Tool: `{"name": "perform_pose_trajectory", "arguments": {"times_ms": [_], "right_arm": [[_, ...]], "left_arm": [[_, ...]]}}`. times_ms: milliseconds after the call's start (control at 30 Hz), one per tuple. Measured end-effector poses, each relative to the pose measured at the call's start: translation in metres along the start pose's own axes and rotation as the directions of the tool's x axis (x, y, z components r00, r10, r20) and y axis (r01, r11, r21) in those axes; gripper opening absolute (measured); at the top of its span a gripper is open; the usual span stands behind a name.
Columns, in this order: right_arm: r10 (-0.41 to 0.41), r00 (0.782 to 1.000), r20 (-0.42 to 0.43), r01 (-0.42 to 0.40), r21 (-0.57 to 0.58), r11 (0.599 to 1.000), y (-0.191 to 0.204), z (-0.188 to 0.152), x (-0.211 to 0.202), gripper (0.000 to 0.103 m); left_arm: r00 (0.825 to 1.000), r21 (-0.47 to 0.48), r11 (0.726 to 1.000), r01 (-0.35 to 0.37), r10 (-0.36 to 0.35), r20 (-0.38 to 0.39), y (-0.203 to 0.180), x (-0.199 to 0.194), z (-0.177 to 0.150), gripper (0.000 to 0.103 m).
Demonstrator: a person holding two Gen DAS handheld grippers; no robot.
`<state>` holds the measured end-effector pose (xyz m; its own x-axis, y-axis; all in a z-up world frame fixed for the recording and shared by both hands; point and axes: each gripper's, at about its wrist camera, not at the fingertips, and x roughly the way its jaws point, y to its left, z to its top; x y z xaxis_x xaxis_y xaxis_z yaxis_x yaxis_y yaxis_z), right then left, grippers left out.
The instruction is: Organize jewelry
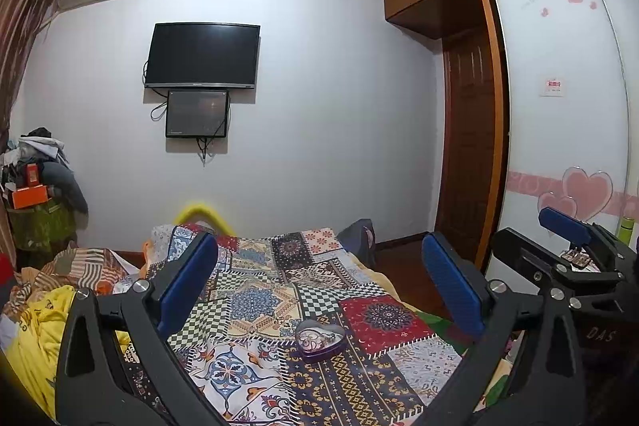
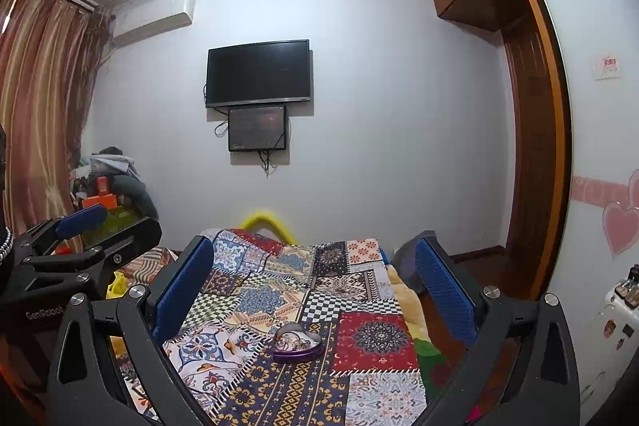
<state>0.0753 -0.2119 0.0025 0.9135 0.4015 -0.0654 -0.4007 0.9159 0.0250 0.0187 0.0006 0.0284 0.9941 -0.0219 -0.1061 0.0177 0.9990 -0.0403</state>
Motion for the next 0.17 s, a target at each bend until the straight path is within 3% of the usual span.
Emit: {"name": "perform_pose_trajectory", "arguments": {"times_ms": [167], "right_arm": [[0.003,1.0,-0.008,-0.003,0.003,1.0,-0.0006,-0.0022,0.0038,0.1]], "left_arm": [[1.0,-0.003,1.0,0.009,-0.009,-0.012,0.002,0.0039,-0.0017,0.103]]}}
